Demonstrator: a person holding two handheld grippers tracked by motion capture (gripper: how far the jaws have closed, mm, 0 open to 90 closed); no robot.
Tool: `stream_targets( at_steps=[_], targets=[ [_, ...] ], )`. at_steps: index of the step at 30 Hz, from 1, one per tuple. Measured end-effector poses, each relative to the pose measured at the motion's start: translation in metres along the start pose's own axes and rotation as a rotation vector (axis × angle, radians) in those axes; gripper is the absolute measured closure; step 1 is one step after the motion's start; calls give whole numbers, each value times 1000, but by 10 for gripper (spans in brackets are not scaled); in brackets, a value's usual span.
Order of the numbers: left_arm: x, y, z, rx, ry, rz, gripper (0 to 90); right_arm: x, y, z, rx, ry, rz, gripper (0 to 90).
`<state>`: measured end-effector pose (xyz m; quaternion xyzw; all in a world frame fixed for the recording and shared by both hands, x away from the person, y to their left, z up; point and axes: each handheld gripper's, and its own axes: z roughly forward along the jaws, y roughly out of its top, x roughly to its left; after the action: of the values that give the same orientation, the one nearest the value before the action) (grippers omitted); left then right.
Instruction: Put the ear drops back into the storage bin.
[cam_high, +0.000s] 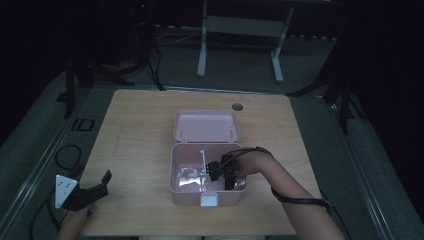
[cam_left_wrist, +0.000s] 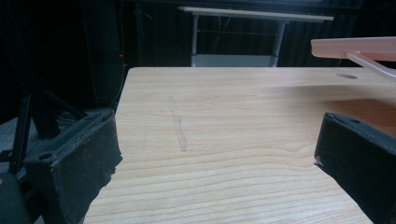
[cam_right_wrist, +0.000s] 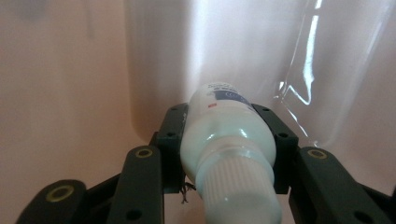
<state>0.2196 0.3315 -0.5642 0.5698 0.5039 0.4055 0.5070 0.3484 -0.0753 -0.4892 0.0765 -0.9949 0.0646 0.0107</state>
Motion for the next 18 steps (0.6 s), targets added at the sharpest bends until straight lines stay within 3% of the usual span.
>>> stream_targets(
  at_steps=[5,18],
  targets=[
    [0,0,0,0,1,0,4,-1,2,7,20,-18,-7,594],
    [0,0,0,-1,-1,1,4,-4,3,8,36,22,15,573]
  ],
)
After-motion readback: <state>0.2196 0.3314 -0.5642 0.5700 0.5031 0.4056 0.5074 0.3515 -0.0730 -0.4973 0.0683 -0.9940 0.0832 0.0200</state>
